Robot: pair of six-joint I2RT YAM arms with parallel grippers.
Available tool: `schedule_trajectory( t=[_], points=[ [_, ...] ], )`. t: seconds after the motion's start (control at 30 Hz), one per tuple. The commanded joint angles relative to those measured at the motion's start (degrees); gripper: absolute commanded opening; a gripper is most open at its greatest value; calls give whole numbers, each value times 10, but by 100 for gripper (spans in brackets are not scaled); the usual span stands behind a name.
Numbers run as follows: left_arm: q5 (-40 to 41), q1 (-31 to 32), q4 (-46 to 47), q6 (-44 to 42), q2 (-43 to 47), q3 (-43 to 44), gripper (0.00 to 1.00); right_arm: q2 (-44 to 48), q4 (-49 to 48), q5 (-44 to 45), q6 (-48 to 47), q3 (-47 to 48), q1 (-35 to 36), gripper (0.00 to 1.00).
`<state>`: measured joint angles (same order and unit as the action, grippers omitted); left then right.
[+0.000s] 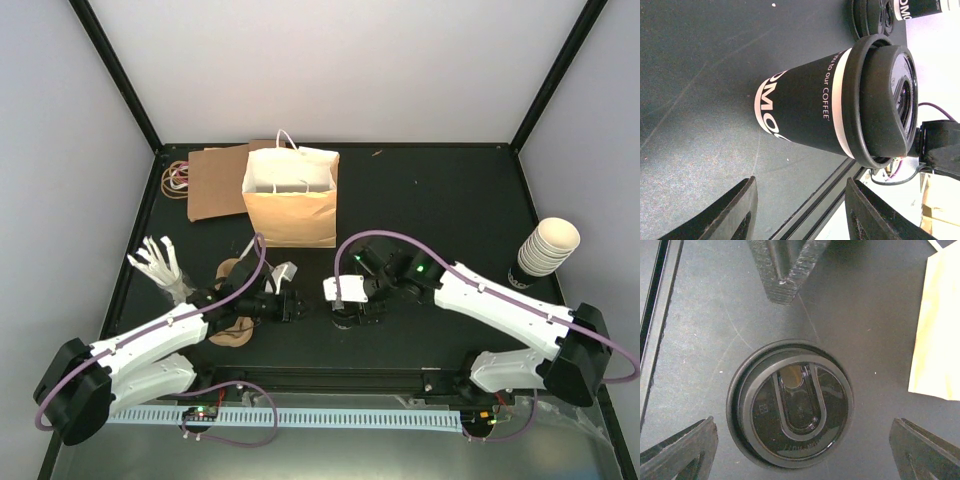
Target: Pack the takeout coffee
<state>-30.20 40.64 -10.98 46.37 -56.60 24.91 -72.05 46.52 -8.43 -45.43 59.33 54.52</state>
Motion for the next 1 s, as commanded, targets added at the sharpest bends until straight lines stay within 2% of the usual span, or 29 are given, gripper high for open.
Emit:
schedule_trajectory(
  t=[0.0,0.33,0.43,0.57,0.97],
  points=[
    [-11,4,16,6,5,-2,51,-11,-10,9,-62,8,9,96],
    [-12,4,13,0,9,-1,51,-60,29,22,-109,42,11,95],
    [-13,4,13,-3,8,1,51,-73,65,1,-128,65,1,92],
    [-13,4,12,-7,4,4,52,-96,115,-43,-132,106,-17,93],
    [-13,3,1,-22,0,14,52,-172,190,-62,-122,174,-33,93]
  ],
)
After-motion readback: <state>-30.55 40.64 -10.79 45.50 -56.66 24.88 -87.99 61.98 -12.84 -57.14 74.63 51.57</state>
